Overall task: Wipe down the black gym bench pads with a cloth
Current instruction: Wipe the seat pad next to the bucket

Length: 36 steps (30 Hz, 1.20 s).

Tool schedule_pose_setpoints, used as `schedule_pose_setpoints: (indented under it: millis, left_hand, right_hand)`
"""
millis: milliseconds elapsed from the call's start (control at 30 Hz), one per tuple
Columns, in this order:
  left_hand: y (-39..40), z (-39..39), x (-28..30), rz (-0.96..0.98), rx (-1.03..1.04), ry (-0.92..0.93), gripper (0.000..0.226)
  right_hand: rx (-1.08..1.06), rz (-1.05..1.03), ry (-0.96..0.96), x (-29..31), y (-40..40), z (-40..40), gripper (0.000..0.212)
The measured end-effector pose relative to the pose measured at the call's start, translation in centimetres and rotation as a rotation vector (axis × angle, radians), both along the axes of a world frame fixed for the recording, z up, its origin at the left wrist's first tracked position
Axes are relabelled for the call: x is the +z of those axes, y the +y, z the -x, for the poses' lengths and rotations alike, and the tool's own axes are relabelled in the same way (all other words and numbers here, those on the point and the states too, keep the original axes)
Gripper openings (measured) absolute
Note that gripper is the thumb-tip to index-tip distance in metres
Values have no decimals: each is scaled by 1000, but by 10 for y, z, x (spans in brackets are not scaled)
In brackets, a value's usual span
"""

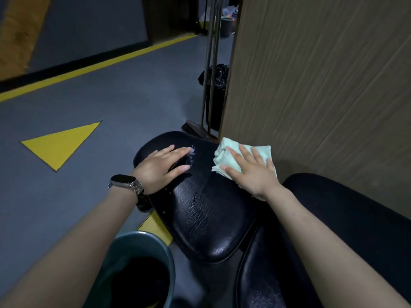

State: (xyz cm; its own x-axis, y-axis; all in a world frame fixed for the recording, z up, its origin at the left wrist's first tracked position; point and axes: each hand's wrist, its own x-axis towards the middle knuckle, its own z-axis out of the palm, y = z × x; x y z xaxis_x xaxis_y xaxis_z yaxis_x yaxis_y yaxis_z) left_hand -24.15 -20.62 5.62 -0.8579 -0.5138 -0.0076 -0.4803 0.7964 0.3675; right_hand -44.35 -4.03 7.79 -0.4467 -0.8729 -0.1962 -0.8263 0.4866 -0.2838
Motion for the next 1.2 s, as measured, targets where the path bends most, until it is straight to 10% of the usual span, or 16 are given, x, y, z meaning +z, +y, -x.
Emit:
schedule_pose_setpoints:
  millis: [600,1200]
  left_hand:
    - [-1,-5,4,-71,-3,51,74]
    - [-14,-1,3,-47,-31,26,70]
  right_hand:
    - [250,115,176,-21,61,-133,58]
    - [88,8,50,0,-33,-28,61]
